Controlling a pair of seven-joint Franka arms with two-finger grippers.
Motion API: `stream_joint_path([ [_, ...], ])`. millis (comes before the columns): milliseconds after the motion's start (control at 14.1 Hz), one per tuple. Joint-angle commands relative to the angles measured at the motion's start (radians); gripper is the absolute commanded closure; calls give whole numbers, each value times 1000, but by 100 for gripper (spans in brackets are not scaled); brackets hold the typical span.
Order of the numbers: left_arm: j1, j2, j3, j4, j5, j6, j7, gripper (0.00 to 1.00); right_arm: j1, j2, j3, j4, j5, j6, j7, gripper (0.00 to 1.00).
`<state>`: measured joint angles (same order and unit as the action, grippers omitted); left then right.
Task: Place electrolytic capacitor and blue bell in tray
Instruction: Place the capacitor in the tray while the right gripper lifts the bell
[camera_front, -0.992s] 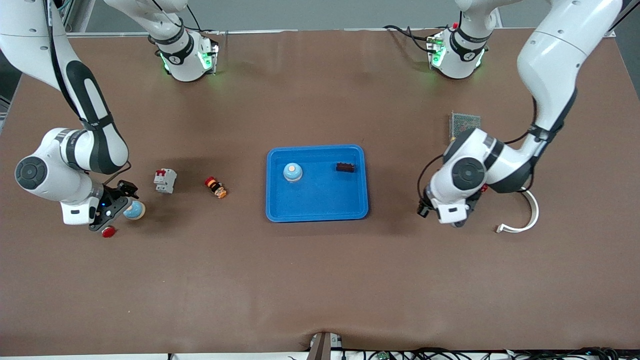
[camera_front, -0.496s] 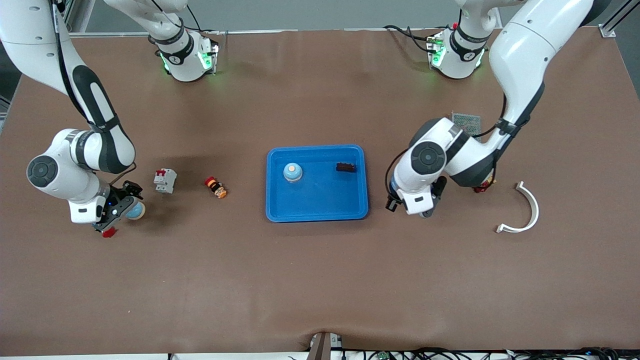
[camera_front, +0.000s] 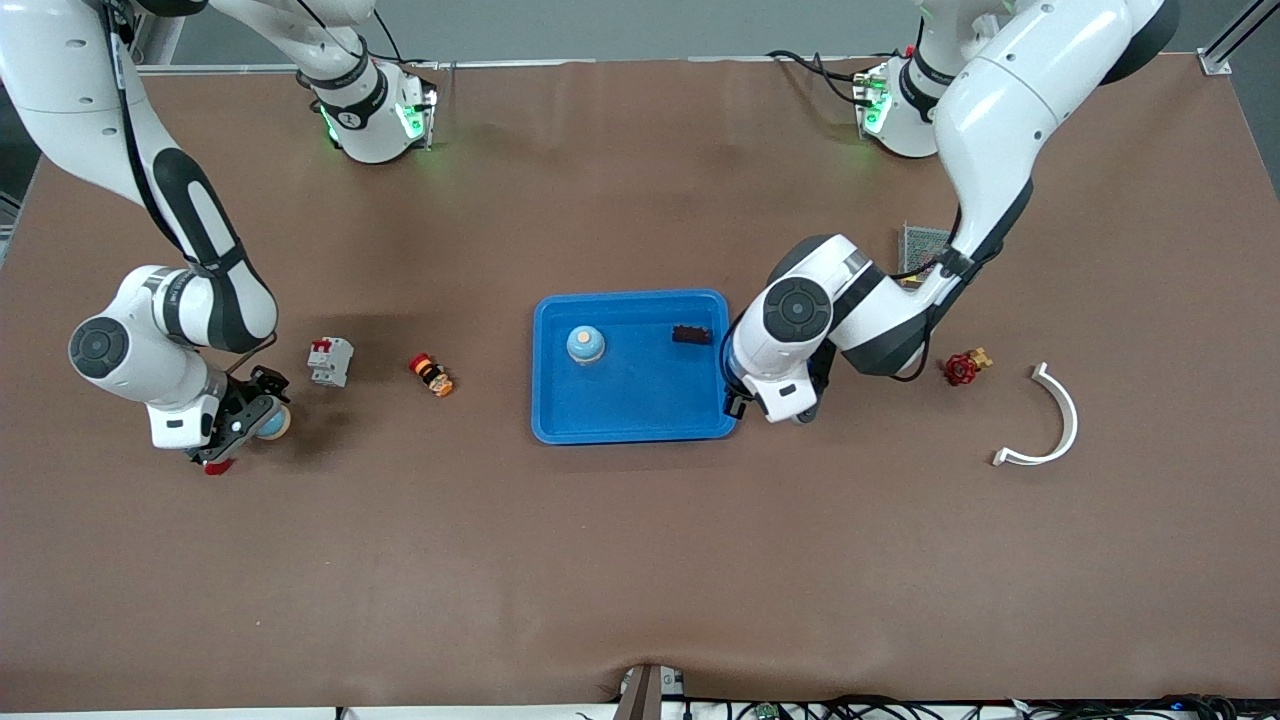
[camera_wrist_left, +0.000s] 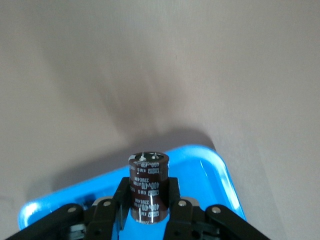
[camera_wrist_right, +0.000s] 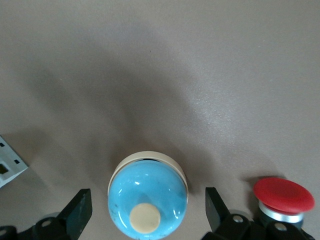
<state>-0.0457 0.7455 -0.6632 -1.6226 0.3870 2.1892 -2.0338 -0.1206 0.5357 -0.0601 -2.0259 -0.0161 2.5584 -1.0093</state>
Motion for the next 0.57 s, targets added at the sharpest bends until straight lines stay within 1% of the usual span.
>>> stream_joint_path([
  [0, -63, 38, 26, 61, -34, -5, -57, 100, -25, 3, 22, -4, 30, 19, -31, 0],
  [142, -95, 75, 31, 93, -33, -3, -104, 100, -25, 15, 22, -4, 30, 20, -31, 0],
  [284, -114, 100, 33, 102, -30, -2, -130, 100, -25, 15, 23, -4, 30, 20, -31, 0],
  [354, -121, 106, 43, 102, -28, 3, -144, 100, -25, 17, 23, -4, 30, 20, -31, 0],
  [496, -166, 115, 100, 105, -33, 18, -192, 100, -25, 17, 23, -4, 30, 20, -31, 0],
])
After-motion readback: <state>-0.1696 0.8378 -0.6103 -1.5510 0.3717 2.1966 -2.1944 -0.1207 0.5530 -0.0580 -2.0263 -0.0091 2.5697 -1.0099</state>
